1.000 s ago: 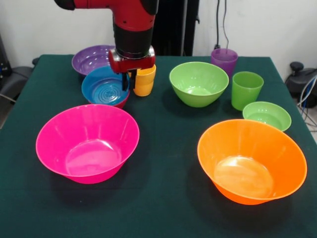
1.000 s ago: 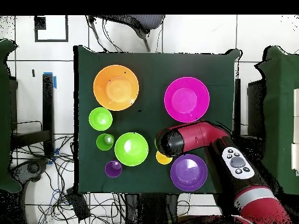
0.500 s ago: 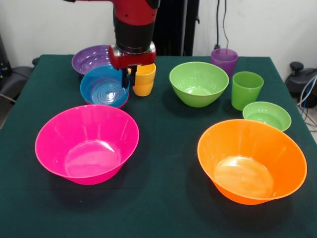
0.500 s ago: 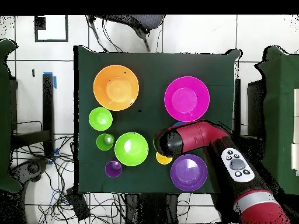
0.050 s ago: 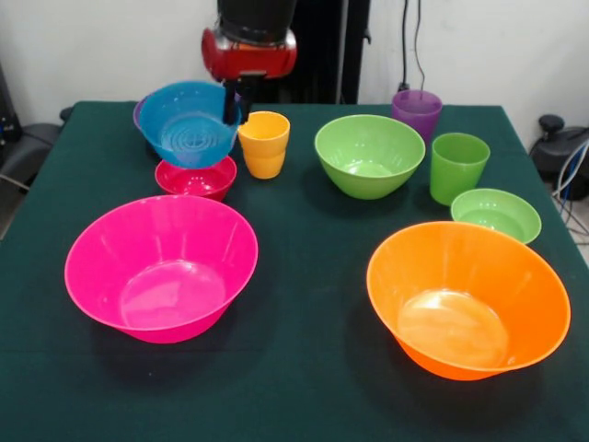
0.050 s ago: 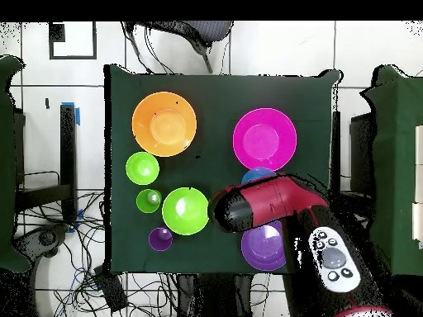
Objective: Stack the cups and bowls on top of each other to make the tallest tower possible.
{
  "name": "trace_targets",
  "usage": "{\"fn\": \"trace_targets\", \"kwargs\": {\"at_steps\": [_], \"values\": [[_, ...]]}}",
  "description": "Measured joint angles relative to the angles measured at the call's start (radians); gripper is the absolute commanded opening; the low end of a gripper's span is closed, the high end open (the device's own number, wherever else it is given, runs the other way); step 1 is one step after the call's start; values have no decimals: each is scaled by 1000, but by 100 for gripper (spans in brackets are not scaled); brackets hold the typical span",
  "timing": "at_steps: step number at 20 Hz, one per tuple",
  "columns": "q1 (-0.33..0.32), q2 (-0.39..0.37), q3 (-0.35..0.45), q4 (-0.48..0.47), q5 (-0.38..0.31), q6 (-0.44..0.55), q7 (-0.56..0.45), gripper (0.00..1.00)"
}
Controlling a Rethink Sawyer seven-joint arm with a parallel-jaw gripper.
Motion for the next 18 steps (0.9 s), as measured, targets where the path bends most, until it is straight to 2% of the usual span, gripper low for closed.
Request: {"fn": "trace_targets", "kwargs": {"at_steps": [5,7,8,11,14,15,18], "values": [[-5,-92,26,48,60,0,0,0],[-35,-122,57,71,124,0,0,0],[-82,-140,105,95,206,0,0,0],[-161,-143,186,128,333,0,0,0],[-199,-131,226,138,411,5,0,0],[-197,-121,230,133,440,21,0,0],[-171,-100,231,118,445,53,0,0]]}}
